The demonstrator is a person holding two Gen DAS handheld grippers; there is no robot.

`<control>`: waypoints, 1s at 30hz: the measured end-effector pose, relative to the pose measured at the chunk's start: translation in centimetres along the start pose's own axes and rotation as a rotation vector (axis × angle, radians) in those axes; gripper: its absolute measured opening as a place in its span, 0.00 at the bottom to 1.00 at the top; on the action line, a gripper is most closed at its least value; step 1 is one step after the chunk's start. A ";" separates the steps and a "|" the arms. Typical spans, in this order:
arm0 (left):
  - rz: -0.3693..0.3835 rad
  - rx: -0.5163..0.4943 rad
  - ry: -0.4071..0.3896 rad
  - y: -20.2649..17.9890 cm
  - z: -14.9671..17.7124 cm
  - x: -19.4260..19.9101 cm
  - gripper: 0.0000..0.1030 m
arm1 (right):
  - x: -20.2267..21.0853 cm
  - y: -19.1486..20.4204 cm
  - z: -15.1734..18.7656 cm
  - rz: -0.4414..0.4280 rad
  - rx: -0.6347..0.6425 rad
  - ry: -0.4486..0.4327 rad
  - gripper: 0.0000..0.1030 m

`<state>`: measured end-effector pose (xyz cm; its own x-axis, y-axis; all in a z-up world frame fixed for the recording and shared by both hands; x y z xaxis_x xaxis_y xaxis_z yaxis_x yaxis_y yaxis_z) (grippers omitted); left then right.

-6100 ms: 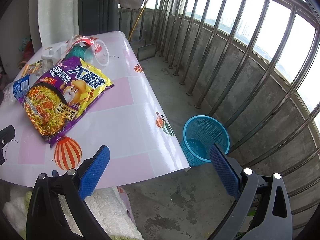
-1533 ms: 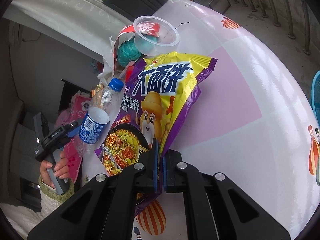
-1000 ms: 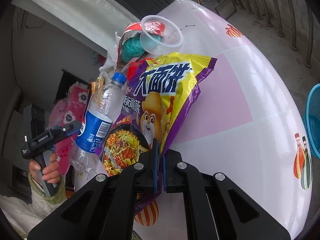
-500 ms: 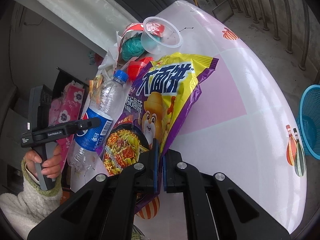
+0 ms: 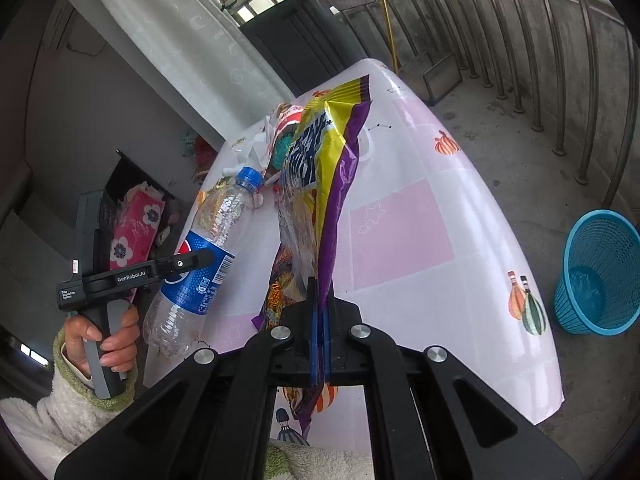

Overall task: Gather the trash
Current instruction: 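Carry the bottle in the left tool and bag in the right tool over the blue basket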

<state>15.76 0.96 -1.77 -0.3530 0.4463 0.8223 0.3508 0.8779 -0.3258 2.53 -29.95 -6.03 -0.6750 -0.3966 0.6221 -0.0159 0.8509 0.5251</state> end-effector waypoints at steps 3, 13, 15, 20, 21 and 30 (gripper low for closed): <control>0.024 -0.041 -0.047 -2.5 -1.3 0.9 0.56 | 2.9 -1.5 -0.5 0.026 -0.019 -0.068 0.02; 0.182 -0.244 -0.074 -18.6 -6.9 -2.9 0.56 | 12.7 -12.4 -1.0 0.316 -0.190 -0.328 0.02; 0.236 -0.270 -0.064 -22.4 -8.2 -4.9 0.56 | 13.5 -15.2 -0.7 0.396 -0.237 -0.353 0.02; 0.325 -0.329 0.016 -31.8 -9.8 -12.8 0.57 | 13.8 -22.3 0.0 0.558 -0.364 -0.367 0.02; 0.330 -0.342 0.043 -33.5 -9.8 -14.8 0.57 | 13.2 -23.8 0.1 0.582 -0.392 -0.359 0.02; 0.295 -0.363 0.275 -43.2 -7.9 -33.2 0.57 | 6.2 -37.1 1.2 0.690 -0.609 -0.282 0.02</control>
Point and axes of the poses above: each gripper's, at about its wrist camera, not at the fingertips, and x roughly against the way its jaws point, y to its left, z to its underside, the point moved 2 cm from there along -x, roughly the way its jaws point, and after that the axes turned 2 degrees about z, right-handed, at the moved point
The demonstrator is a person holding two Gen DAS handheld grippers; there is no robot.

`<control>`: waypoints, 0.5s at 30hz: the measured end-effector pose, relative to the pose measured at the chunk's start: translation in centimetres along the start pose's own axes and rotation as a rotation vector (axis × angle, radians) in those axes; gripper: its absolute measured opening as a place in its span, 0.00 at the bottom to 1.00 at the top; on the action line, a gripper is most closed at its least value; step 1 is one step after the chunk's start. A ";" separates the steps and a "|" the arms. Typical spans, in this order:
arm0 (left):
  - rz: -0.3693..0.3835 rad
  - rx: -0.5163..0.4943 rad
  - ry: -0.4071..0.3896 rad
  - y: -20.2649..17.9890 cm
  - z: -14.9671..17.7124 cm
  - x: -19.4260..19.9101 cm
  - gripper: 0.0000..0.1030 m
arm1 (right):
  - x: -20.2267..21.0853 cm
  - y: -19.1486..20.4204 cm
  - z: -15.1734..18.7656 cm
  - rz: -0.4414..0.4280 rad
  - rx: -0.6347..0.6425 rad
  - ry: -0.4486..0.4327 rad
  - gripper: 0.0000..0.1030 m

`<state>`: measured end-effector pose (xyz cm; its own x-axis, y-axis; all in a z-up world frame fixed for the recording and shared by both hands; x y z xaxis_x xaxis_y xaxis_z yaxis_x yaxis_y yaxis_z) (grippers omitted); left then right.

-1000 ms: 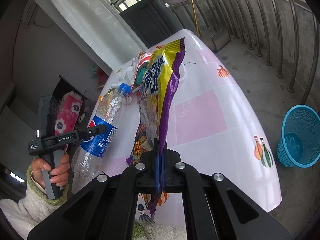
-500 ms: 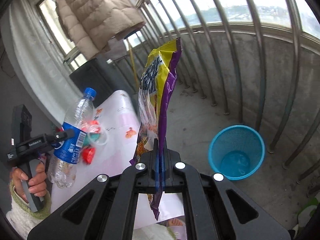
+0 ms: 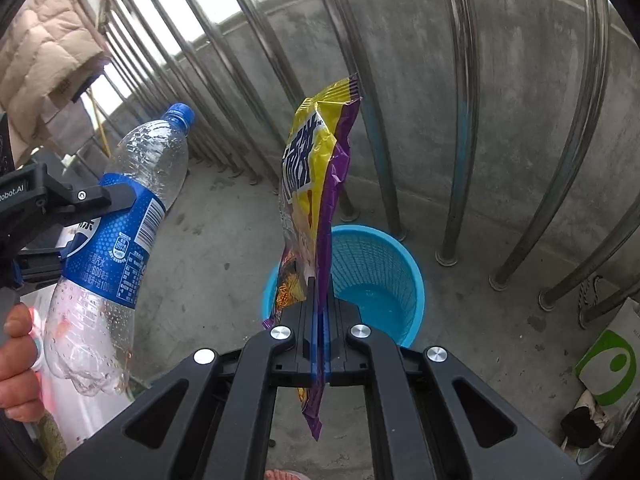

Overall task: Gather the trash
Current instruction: 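Carry the bottle in the left tool and bag in the right tool over the blue basket, then open both tools to drop the bottle and noodle bag into the basket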

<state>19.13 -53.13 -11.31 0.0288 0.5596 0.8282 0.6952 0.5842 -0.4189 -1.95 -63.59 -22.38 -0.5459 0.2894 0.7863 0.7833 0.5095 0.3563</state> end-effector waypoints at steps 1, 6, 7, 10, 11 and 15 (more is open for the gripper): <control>-0.012 0.000 0.014 -0.1 -0.4 -1.9 0.58 | -1.6 -0.6 0.0 0.007 -0.018 0.010 0.02; -0.108 0.027 0.087 1.0 -1.6 -9.4 0.67 | -8.5 -3.5 0.8 0.025 -0.114 0.085 0.04; -0.120 0.040 0.094 1.3 -1.6 -10.1 0.70 | -9.9 -3.8 1.4 0.012 -0.138 0.110 0.06; -0.111 0.054 0.092 2.0 -1.3 -10.4 0.73 | -13.1 -5.4 2.4 0.003 -0.198 0.173 0.32; -0.097 0.050 0.087 2.1 -1.2 -10.2 0.74 | -13.7 -5.7 2.6 0.007 -0.209 0.181 0.38; -0.085 0.031 0.063 2.7 -0.9 -8.9 0.75 | -14.4 -6.4 2.7 0.006 -0.224 0.190 0.42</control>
Point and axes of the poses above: each gripper's, at about its wrist camera, not at the fingertips, and x roughly against the way its jaws point, y to its left, z to its underside, the point moved 2 cm from there along -x, roughly the way its jaws point, and after that the axes turned 2 degrees about z, right-handed, at the moved point
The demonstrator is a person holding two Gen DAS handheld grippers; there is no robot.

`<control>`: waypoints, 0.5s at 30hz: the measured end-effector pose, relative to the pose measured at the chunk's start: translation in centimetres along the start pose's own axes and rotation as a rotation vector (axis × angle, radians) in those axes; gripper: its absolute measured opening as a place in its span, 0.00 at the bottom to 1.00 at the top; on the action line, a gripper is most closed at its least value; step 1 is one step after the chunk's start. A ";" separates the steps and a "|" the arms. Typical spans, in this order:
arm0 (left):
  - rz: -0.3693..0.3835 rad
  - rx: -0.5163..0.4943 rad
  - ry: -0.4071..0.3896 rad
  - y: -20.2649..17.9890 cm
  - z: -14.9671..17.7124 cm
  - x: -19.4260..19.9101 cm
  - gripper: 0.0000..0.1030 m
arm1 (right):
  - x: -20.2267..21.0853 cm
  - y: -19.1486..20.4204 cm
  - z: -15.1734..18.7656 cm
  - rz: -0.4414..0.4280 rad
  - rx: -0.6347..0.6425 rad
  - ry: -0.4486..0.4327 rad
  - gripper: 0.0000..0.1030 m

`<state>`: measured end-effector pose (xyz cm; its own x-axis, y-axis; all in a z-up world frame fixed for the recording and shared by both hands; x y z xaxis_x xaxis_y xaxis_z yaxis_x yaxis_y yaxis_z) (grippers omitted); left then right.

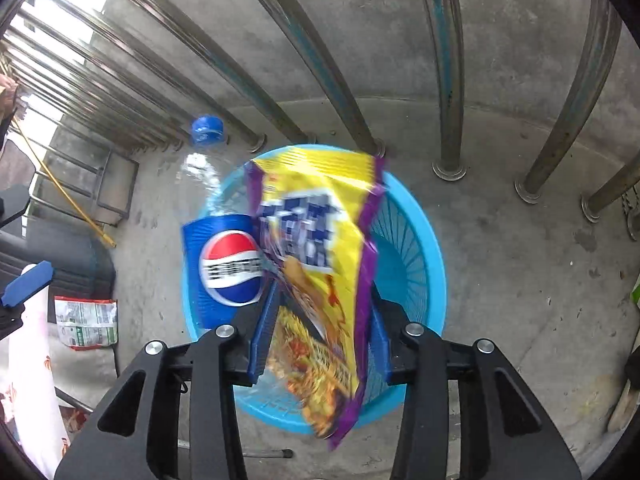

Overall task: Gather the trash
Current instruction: 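Open both tools to drop the bottle and noodle bag into the basket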

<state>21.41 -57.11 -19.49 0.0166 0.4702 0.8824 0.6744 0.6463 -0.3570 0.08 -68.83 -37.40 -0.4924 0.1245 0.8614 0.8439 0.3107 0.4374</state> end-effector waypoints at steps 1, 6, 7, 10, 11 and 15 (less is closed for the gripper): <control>0.012 0.009 -0.009 0.2 0.0 0.5 0.75 | 0.2 -0.3 -0.1 -0.003 -0.004 -0.009 0.44; 0.018 0.010 -0.089 0.9 0.5 4.1 0.75 | 2.4 -1.2 0.5 -0.014 -0.023 -0.060 0.47; 0.019 0.003 -0.110 0.9 0.7 5.1 0.75 | 2.8 -1.1 0.5 -0.019 -0.023 -0.067 0.47; 0.030 -0.010 -0.156 1.2 1.4 8.4 0.75 | 4.3 -1.2 0.8 -0.026 -0.016 -0.090 0.48; 0.039 -0.016 -0.176 1.4 1.6 9.6 0.75 | 5.0 -1.3 1.0 -0.028 -0.009 -0.100 0.48; 0.024 -0.065 -0.253 1.9 3.1 14.9 0.77 | 8.9 -0.4 1.4 -0.013 0.045 -0.145 0.48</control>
Point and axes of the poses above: each gripper's, at about its wrist camera, not at the fingertips, and x roughly against the way its jaws point, y to its left, z to its underside, the point moved 2 cm from there along -x, roughly the way its jaws point, and after that the axes turned 2 degrees about z, right-handed, at the moved point
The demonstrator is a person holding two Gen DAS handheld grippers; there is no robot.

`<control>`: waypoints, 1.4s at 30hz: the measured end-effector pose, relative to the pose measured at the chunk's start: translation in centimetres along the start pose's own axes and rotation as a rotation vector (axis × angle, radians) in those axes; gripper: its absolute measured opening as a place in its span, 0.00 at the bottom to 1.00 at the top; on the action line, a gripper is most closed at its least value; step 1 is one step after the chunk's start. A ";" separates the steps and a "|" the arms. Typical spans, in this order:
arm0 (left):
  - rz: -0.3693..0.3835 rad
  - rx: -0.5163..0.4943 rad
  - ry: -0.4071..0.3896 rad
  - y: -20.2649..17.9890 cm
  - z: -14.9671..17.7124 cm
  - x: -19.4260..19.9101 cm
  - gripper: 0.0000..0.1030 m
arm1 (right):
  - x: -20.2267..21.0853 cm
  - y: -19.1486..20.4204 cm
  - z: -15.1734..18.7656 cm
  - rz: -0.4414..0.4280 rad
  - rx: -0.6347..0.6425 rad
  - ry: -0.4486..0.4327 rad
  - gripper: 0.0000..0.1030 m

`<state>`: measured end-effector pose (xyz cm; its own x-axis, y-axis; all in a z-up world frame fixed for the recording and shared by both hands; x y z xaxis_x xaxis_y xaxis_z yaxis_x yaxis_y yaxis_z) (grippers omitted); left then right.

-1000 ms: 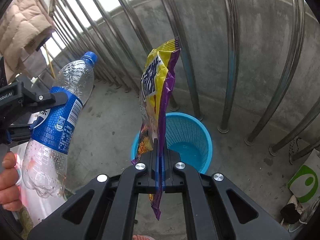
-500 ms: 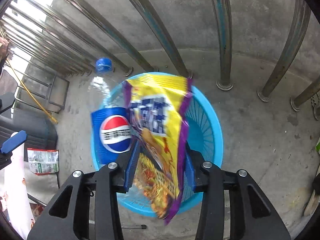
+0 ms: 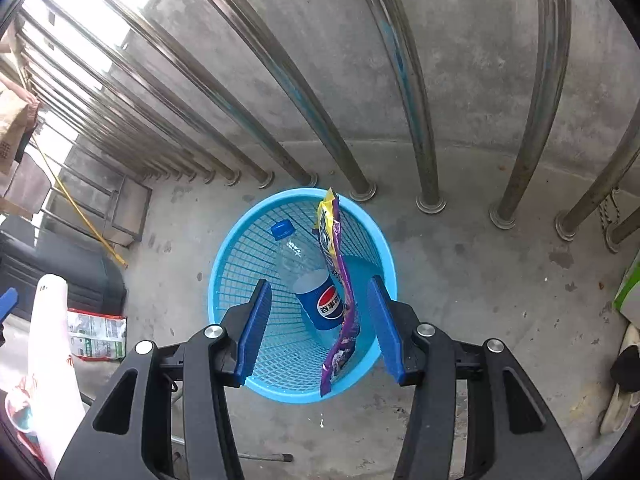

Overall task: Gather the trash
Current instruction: 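Open both tools to drop the bottle and noodle bag into the basket, then move both tools back over the table toward the remaining snack packets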

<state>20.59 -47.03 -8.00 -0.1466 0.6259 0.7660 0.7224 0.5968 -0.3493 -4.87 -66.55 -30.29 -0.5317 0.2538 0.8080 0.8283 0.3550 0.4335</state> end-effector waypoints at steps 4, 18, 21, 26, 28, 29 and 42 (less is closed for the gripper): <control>-0.035 -0.050 -0.063 0.9 0.8 5.8 0.81 | 4.8 2.4 0.3 0.023 0.105 -0.063 0.53; -0.139 0.147 -0.246 11.2 9.5 26.8 0.92 | 21.0 18.3 3.7 -0.005 0.545 -0.340 0.94; -0.179 0.215 -0.295 14.4 12.1 30.7 0.92 | 22.6 22.2 5.7 -0.052 0.660 -0.361 0.94; -0.254 0.292 -0.391 20.1 16.3 36.4 0.92 | 24.5 28.7 9.2 -0.215 0.844 -0.318 0.94; -0.286 0.312 -0.423 22.5 17.6 38.3 0.92 | 24.8 31.3 10.4 -0.308 0.881 -0.284 0.94; -0.311 0.329 -0.435 23.7 18.2 39.2 0.92 | 24.9 32.5 11.0 -0.356 0.892 -0.261 0.94; -0.462 0.609 -0.512 40.3 24.1 45.4 0.92 | 16.4 49.6 17.5 -0.694 0.838 0.265 0.94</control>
<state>26.80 17.54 -0.31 -0.7184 0.3184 0.6185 0.0582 0.9135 -0.4026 24.35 -29.05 -2.49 -0.6949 -0.3989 0.5983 -0.0667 0.8642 0.4986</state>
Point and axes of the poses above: each gripper's, at about its wrist camera, not at the fingertips, and x roughly against the way its jaws point, y to its left, z to its underside, the point moved 2 cm from there along -x, roughly the way its jaws point, and after that the axes turned 2 degrees about z, right-handed, at the moved point
